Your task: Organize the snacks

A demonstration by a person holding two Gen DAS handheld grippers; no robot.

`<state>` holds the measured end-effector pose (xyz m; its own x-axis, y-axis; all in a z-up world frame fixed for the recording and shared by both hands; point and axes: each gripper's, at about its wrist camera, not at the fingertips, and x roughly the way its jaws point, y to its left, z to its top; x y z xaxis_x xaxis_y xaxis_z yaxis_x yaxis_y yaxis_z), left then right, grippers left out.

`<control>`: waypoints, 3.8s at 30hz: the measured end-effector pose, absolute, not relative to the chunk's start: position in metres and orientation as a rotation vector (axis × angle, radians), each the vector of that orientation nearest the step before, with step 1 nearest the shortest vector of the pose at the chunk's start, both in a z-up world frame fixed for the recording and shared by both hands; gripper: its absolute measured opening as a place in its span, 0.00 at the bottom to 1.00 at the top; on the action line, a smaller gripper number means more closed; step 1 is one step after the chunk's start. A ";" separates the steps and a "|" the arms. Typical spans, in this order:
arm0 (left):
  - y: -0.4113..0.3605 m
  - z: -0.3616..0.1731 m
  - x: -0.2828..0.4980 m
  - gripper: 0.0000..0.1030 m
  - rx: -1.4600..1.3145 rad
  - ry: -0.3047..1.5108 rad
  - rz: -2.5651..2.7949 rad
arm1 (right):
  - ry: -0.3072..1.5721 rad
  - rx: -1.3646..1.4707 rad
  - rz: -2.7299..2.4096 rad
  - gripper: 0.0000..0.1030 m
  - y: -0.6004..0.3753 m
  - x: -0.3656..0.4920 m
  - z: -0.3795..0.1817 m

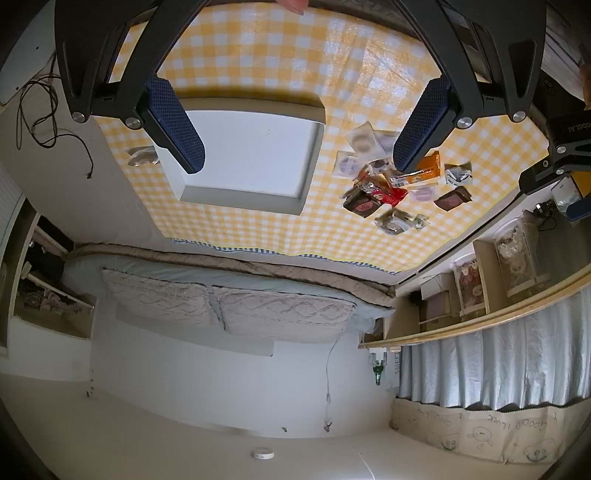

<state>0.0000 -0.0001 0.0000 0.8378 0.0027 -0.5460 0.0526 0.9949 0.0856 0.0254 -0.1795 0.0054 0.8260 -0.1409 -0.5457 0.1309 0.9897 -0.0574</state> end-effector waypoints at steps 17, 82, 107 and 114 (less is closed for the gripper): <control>0.000 0.000 0.000 1.00 0.097 0.581 -0.027 | 0.585 -0.014 -0.144 1.00 -0.180 0.025 0.006; 0.000 0.000 0.000 1.00 0.097 0.579 -0.029 | 0.576 -0.013 -0.143 1.00 -0.181 0.024 0.007; -0.009 0.011 0.010 1.00 0.115 0.572 -0.039 | 0.560 -0.029 -0.140 1.00 -0.182 0.029 0.015; -0.009 0.019 0.030 1.00 0.133 0.578 -0.018 | 0.561 -0.055 -0.128 1.00 -0.177 0.053 0.023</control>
